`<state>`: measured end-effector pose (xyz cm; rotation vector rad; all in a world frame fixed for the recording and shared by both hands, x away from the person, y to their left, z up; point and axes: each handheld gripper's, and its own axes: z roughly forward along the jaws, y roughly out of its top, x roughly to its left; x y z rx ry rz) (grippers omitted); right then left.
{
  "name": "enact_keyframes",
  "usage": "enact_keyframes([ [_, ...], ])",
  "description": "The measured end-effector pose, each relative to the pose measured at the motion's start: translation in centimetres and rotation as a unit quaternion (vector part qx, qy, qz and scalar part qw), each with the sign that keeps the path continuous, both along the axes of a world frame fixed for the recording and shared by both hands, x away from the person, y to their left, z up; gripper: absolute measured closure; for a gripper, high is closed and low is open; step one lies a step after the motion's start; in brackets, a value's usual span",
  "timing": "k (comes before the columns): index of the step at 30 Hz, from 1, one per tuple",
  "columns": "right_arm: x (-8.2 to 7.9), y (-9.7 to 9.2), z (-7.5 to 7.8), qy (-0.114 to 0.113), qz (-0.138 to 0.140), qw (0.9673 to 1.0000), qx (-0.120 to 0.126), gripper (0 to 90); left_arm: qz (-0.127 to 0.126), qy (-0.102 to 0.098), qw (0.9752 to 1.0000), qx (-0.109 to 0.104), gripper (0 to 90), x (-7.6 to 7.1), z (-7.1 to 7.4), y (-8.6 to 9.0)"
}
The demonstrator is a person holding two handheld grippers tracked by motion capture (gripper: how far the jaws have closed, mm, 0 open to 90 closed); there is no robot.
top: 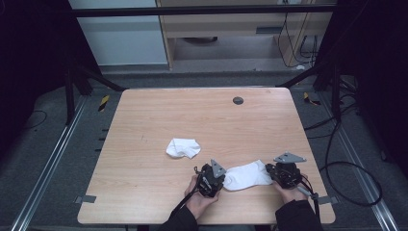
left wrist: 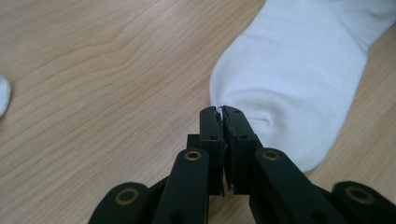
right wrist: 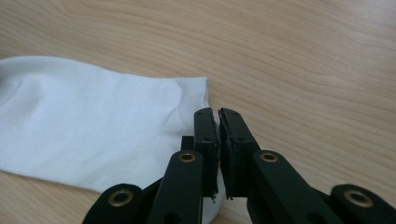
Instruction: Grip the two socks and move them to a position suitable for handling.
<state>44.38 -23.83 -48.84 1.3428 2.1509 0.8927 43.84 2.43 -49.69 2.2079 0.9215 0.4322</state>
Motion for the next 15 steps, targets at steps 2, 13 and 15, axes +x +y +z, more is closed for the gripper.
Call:
enact_keyframes([
  [2, -0.1, 0.0, 0.0, 0.003, -0.002, 1.0, -0.002, 85.7, 0.002, -0.001, 1.0, 0.0, 84.9, 0.1, 0.0, -0.1],
  [13, -0.9, -0.1, 0.7, -0.019, -0.012, 0.9996, 0.016, 70.9, -0.006, -0.028, 0.9992, -0.028, 52.6, 0.5, 1.9, 2.3],
  [15, -0.9, 0.0, 1.1, -0.035, -0.001, 0.999, 0.026, 67.8, -0.001, -0.034, 0.9986, -0.04, 49.3, 0.6, 2.9, 3.7],
])
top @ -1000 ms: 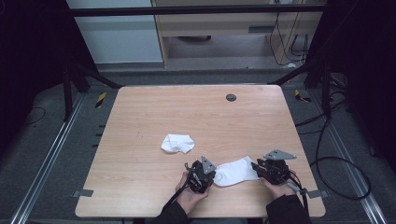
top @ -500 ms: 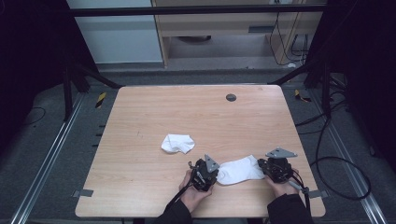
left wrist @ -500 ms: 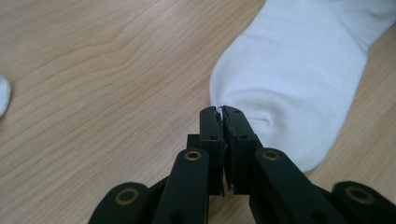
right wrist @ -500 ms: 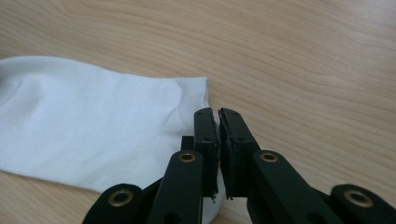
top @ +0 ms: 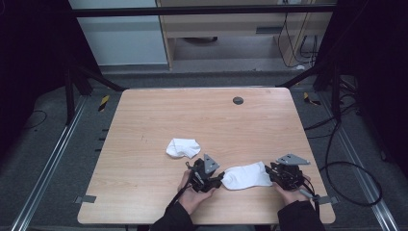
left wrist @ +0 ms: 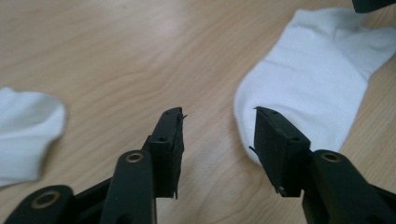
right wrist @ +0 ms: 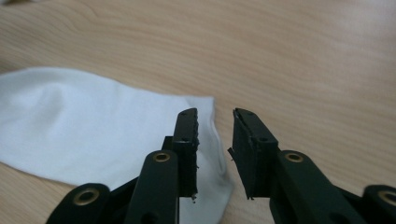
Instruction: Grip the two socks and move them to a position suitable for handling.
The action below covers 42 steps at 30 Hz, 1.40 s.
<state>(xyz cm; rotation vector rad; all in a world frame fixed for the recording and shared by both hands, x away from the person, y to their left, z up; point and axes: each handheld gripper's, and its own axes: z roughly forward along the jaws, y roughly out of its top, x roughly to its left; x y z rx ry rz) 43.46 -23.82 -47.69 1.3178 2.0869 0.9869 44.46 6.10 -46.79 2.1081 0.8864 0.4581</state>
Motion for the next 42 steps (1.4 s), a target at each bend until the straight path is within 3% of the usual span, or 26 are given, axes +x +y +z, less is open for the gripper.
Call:
enact_keyframes([
  [1, 0.0, 0.0, 0.0, 0.0, 0.0, 1.0, 0.0, 67.8, 0.0, 0.0, 1.0, 0.0, 48.0, 0.0, 0.0, 0.0],
  [4, 0.1, 0.5, 1.4, -0.034, 0.018, 0.999, 0.022, 62.9, 0.013, -0.017, 0.9998, -0.006, 45.8, 0.3, 1.5, 2.5],
  [7, 0.4, 1.4, 2.4, -0.045, 0.031, 0.9977, 0.04, 60.2, 0.047, -0.034, 0.9983, -0.004, 45.3, 0.8, 3.0, 6.4],
  [8, 0.6, 1.7, 2.6, -0.047, 0.035, 0.9972, 0.046, 59.9, 0.047, -0.034, 0.9983, -0.004, 45.3, 0.8, 3.0, 6.4],
  [9, 0.7, 2.1, 2.9, -0.051, 0.039, 0.9967, 0.05, 59.6, 0.068, -0.042, 0.9968, -0.006, 45.3, 1.1, 3.4, 8.3],
  [10, 0.7, 2.1, 2.9, -0.051, 0.039, 0.9967, 0.05, 59.6, 0.068, -0.042, 0.9968, -0.006, 45.4, 1.1, 3.4, 8.3],
  [13, 1.6, 3.9, 3.9, -0.061, 0.054, 0.9947, 0.063, 58.5, 0.111, -0.044, 0.9928, -0.009, 46.7, 1.8, 3.6, 12.0],
  [14, 1.6, 3.9, 3.9, -0.061, 0.054, 0.9947, 0.063, 58.5, 0.111, -0.044, 0.9928, -0.009, 47.3, 1.8, 3.6, 12.0],
  [18, 3.5, 7.4, 4.7, -0.064, 0.086, 0.9917, 0.071, 58.6, 0.142, -0.05, 0.9886, 0.0, 48.7, 2.4, 3.1, 14.6],
  [19, 3.5, 7.4, 4.7, -0.064, 0.086, 0.9917, 0.071, 58.6, 0.142, -0.05, 0.9886, 0.0, 49.2, 2.4, 3.1, 14.6],
  [21, 4.7, 9.6, 4.6, -0.058, 0.1, 0.9912, 0.066, 57.9, 0.152, -0.05, 0.9872, -0.003, 50.5, 2.7, 2.8, 15.2],
  [26, 5.9, 12.3, 4.3, -0.054, 0.115, 0.9899, 0.064, 55.3, 0.171, -0.047, 0.9841, -0.006, 52.2, 3.4, 1.1, 15.9],
  [28, 6.7, 14.1, 4.0, -0.056, 0.122, 0.9893, 0.058, 53.4, 0.177, -0.034, 0.9834, -0.015, 53.1, 3.8, 0.6, 16.1],
  [34, 8.0, 16.5, 3.5, -0.055, 0.134, 0.9877, 0.059, 55.0, 0.2, -0.035, 0.9791, -0.019, 54.4, 4.7, 0.1, 16.4],
  [42, 10.1, 20.2, 0.5, -0.014, 0.151, 0.9868, 0.056, 57.0, 0.212, -0.022, 0.977, -0.015, 56.7, 5.4, -0.9, 16.3],
])
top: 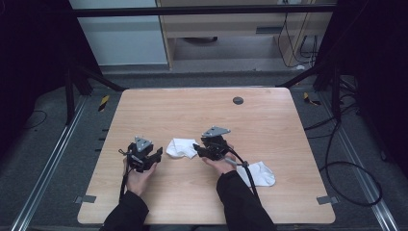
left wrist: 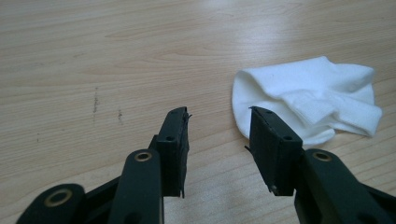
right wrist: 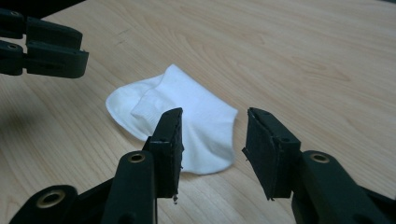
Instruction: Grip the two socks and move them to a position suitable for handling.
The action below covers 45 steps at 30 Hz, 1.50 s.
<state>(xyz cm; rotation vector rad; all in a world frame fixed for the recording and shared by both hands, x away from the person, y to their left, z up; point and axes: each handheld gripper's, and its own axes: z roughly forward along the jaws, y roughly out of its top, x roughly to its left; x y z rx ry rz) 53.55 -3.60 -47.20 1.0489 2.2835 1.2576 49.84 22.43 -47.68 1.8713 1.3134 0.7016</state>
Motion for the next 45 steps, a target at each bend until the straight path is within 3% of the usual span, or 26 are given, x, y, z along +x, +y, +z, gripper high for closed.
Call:
enact_keyframes([
  [10, 0.5, 2.8, -1.6, 0.021, 0.027, 0.9988, -0.035, 58.3, -0.006, 0.004, 1.0, -0.006, 57.9, 0.1, -0.2, -0.5],
  [18, 0.5, 3.6, -2.7, 0.045, 0.034, 0.9967, -0.06, 63.2, -0.009, 0.012, 0.9998, -0.015, 56.4, 0.6, -0.6, -1.0],
  [30, 0.2, 3.6, -2.7, 0.062, 0.026, 0.9961, -0.056, 82.3, -0.02, 0.026, 0.9993, -0.017, 54.1, 1.2, -1.4, -1.7],
  [37, 0.2, 3.6, -2.8, 0.068, 0.024, 0.9963, -0.047, 83.3, -0.029, 0.036, 0.9989, -0.008, 54.8, 1.6, -1.8, -2.2],
  [42, 0.1, 3.6, -2.8, 0.072, 0.022, 0.9962, -0.043, 83.6, -0.036, 0.054, 0.9978, 0.014, 64.6, 1.7, -2.4, -2.9],
  [45, 0.0, 3.6, -2.8, 0.071, 0.022, 0.9965, -0.039, 83.7, -0.036, 0.056, 0.9977, 0.014, 68.0, 1.7, -2.3, -3.0],
])
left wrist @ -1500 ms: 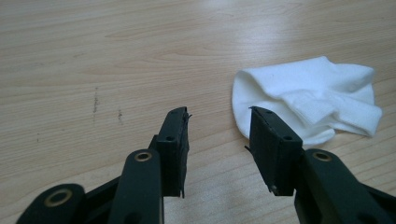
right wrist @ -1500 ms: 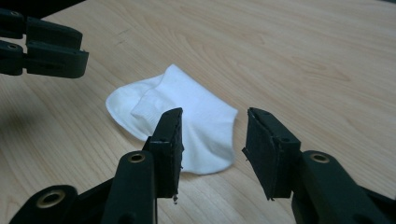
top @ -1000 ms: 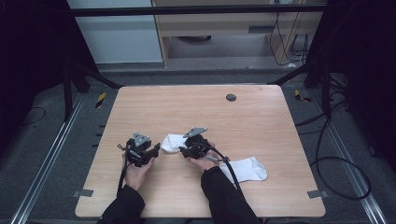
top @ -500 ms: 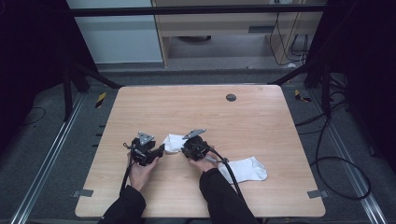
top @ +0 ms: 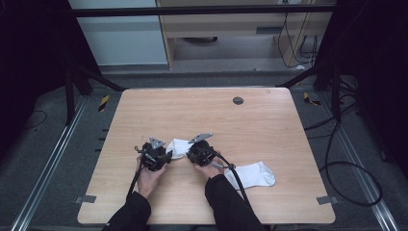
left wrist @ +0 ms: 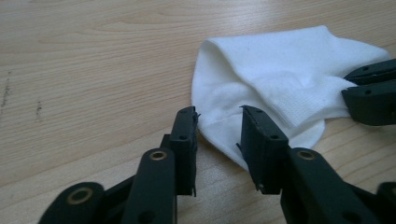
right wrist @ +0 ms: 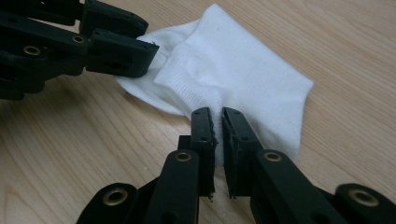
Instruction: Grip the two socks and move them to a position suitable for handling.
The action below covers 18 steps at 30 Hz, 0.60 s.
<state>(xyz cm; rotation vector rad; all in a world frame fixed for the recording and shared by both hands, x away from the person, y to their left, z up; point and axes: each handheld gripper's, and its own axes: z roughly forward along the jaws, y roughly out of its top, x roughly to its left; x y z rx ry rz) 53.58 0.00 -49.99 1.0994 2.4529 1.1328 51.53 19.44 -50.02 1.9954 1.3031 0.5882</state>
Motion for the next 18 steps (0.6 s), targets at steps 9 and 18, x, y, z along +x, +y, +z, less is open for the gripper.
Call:
enact_keyframes([
  [9, -0.9, -1.4, 1.9, -0.023, -0.031, 0.9964, 0.075, 83.8, -0.015, 0.008, 0.9999, 0.001, 86.4, -0.2, 0.2, -0.1],
  [18, -1.0, -3.5, 3.7, -0.032, -0.078, 0.9897, 0.115, 83.4, -0.056, -0.001, 0.9983, 0.013, 87.1, -1.6, 1.5, 0.3],
])
